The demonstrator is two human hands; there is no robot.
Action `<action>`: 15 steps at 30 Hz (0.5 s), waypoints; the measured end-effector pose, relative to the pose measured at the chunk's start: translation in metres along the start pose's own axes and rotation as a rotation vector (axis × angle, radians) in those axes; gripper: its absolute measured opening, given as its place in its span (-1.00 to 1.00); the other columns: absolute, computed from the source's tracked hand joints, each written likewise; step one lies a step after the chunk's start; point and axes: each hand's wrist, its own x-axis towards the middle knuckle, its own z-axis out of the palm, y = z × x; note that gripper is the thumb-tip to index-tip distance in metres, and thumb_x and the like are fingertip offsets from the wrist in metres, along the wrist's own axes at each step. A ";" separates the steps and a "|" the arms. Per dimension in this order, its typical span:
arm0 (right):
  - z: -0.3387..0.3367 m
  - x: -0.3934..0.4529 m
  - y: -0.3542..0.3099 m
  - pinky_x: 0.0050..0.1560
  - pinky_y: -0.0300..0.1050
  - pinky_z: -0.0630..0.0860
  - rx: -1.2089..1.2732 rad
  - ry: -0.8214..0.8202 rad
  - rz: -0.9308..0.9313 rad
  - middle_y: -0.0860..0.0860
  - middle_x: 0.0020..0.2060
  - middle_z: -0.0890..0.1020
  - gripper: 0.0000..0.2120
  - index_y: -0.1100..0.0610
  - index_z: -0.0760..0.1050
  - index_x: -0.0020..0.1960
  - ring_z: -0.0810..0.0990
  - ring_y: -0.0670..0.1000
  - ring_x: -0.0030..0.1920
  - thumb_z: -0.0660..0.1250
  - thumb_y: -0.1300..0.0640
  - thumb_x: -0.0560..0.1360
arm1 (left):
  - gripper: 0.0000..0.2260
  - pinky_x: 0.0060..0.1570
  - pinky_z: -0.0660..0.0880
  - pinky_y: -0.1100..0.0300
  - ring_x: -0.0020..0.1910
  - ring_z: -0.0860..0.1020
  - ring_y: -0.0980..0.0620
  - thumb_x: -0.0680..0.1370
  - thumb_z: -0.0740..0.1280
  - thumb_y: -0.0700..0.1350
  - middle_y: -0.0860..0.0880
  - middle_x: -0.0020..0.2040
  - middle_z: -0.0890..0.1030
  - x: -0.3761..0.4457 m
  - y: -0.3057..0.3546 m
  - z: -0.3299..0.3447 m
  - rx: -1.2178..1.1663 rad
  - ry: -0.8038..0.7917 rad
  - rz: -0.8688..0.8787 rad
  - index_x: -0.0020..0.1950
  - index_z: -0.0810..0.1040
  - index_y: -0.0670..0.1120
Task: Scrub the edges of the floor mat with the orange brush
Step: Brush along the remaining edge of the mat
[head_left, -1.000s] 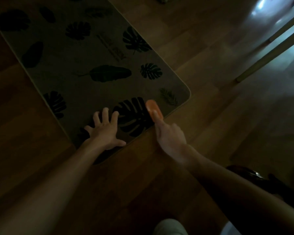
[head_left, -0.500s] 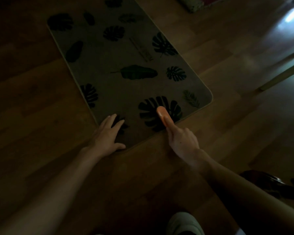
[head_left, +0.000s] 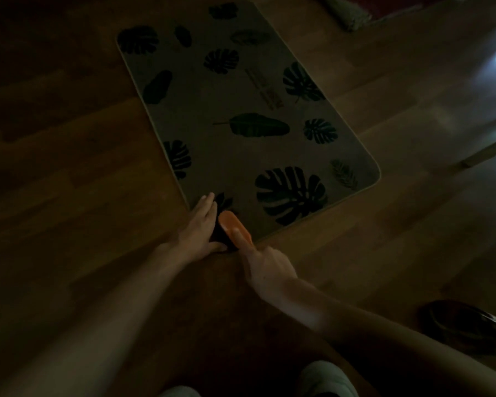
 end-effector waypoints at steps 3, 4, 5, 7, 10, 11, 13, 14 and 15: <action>-0.001 0.006 0.009 -0.17 0.01 0.50 -0.026 0.002 -0.003 0.19 0.02 0.64 -0.27 -0.19 -0.31 0.59 0.64 0.21 -0.09 0.12 0.10 0.67 | -0.03 0.56 -0.06 0.04 0.59 -0.22 -0.06 0.50 0.46 0.10 -0.11 0.62 -0.22 -0.001 -0.002 0.001 -0.010 0.010 -0.004 0.62 -0.11 -0.22; -0.005 0.006 0.018 -0.17 0.01 0.49 -0.042 0.006 0.001 0.19 0.03 0.64 -0.28 -0.20 -0.30 0.59 0.64 0.21 -0.07 0.13 0.10 0.66 | -0.03 0.56 -0.06 0.03 0.59 -0.22 -0.05 0.50 0.46 0.11 -0.10 0.62 -0.23 -0.001 -0.002 0.001 -0.014 -0.002 -0.008 0.62 -0.12 -0.20; -0.011 0.006 0.028 -0.20 -0.02 0.47 -0.050 0.022 0.011 0.17 0.03 0.64 -0.29 -0.20 -0.27 0.59 0.64 0.19 -0.09 0.12 0.08 0.66 | -0.03 0.57 -0.05 0.03 0.59 -0.23 -0.04 0.50 0.45 0.12 -0.08 0.62 -0.25 -0.001 -0.003 0.001 -0.016 -0.010 -0.010 0.62 -0.13 -0.18; -0.026 0.005 0.052 -0.30 -0.08 0.42 -0.048 0.081 0.051 0.14 -0.04 0.64 -0.33 -0.20 -0.25 0.60 0.60 0.12 -0.22 0.09 0.06 0.68 | -0.04 0.57 -0.04 0.01 0.59 -0.24 -0.02 0.51 0.43 0.15 -0.06 0.62 -0.27 0.000 -0.003 0.001 -0.014 -0.015 -0.015 0.62 -0.15 -0.16; -0.047 0.002 0.095 -0.33 -0.07 0.43 -0.051 0.227 0.176 0.16 -0.13 0.64 -0.39 -0.18 -0.23 0.61 0.59 0.13 -0.30 0.04 0.05 0.70 | -0.05 0.57 -0.06 0.03 0.59 -0.25 -0.02 0.53 0.41 0.15 -0.06 0.61 -0.28 -0.001 -0.002 0.000 -0.003 -0.028 -0.022 0.62 -0.17 -0.16; -0.051 0.001 0.109 -0.31 -0.05 0.43 -0.064 0.258 0.220 0.20 -0.12 0.65 -0.40 -0.17 -0.22 0.62 0.61 0.18 -0.26 0.03 0.04 0.70 | -0.05 0.57 -0.07 0.05 0.59 -0.25 -0.02 0.53 0.40 0.15 -0.06 0.61 -0.28 -0.002 -0.001 -0.001 -0.004 -0.030 -0.024 0.62 -0.17 -0.16; -0.056 0.002 0.129 -0.26 -0.04 0.38 -0.097 0.281 0.297 0.24 -0.06 0.66 -0.40 -0.15 -0.21 0.62 0.63 0.24 -0.17 0.03 0.04 0.70 | -0.06 0.57 -0.06 0.04 0.59 -0.24 -0.02 0.53 0.40 0.15 -0.05 0.61 -0.28 -0.003 0.001 -0.002 -0.005 -0.031 -0.026 0.62 -0.17 -0.16; -0.057 0.005 0.133 -0.23 -0.04 0.38 -0.107 0.287 0.324 0.25 -0.02 0.66 -0.40 -0.15 -0.20 0.62 0.63 0.25 -0.13 0.03 0.04 0.70 | -0.06 0.57 -0.05 0.03 0.59 -0.24 -0.02 0.53 0.40 0.15 -0.06 0.61 -0.28 -0.003 0.001 -0.002 -0.002 -0.029 -0.032 0.62 -0.16 -0.16; -0.057 0.007 0.135 -0.20 -0.04 0.38 -0.102 0.283 0.348 0.26 0.00 0.66 -0.40 -0.16 -0.19 0.62 0.63 0.25 -0.09 0.03 0.03 0.70 | -0.06 0.57 -0.04 0.03 0.59 -0.23 -0.02 0.53 0.40 0.15 -0.06 0.61 -0.27 -0.003 0.002 -0.002 0.005 -0.026 -0.037 0.62 -0.16 -0.16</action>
